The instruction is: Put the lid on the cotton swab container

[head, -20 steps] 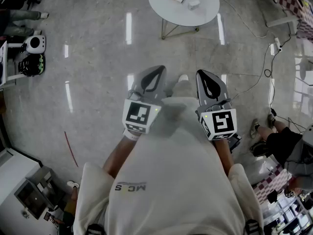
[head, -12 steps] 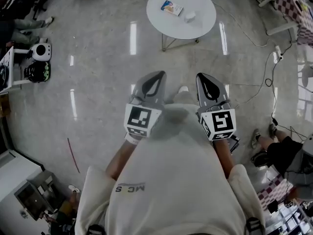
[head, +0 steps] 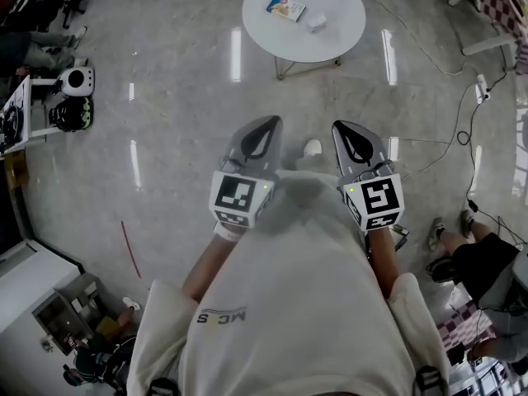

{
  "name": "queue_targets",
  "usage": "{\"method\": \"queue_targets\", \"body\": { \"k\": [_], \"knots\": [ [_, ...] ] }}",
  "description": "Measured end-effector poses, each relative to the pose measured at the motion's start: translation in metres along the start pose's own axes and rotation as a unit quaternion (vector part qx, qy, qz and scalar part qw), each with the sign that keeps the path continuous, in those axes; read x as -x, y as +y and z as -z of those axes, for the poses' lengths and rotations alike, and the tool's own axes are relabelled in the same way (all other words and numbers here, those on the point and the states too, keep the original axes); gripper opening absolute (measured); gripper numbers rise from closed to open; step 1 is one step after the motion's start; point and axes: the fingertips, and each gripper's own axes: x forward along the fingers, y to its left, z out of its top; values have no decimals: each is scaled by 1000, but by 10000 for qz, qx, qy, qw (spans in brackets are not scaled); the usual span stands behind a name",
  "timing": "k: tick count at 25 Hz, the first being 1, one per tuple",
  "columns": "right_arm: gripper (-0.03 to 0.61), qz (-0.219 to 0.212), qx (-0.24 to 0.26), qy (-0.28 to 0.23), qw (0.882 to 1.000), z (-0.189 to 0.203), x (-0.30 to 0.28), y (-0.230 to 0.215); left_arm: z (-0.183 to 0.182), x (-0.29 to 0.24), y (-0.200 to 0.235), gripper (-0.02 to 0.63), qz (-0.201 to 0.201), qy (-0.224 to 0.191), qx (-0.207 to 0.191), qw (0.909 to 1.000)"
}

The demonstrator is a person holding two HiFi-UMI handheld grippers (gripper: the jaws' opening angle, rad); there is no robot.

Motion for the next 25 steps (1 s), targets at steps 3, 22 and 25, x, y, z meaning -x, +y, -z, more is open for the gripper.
{"method": "queue_targets", "body": {
  "k": [3,22,25],
  "knots": [
    [0,-94,91,325,9994,19,2,-14,11,-12,-8,0,-104,170,115,9997],
    [0,232,-707,890,9933,15,-138,-103,0,-147,80,0,715,754,88,9945],
    [0,436,-767,926,9918,-10,-179,-120,-21,-179,124,0,900,730,98,9932]
  ]
}}
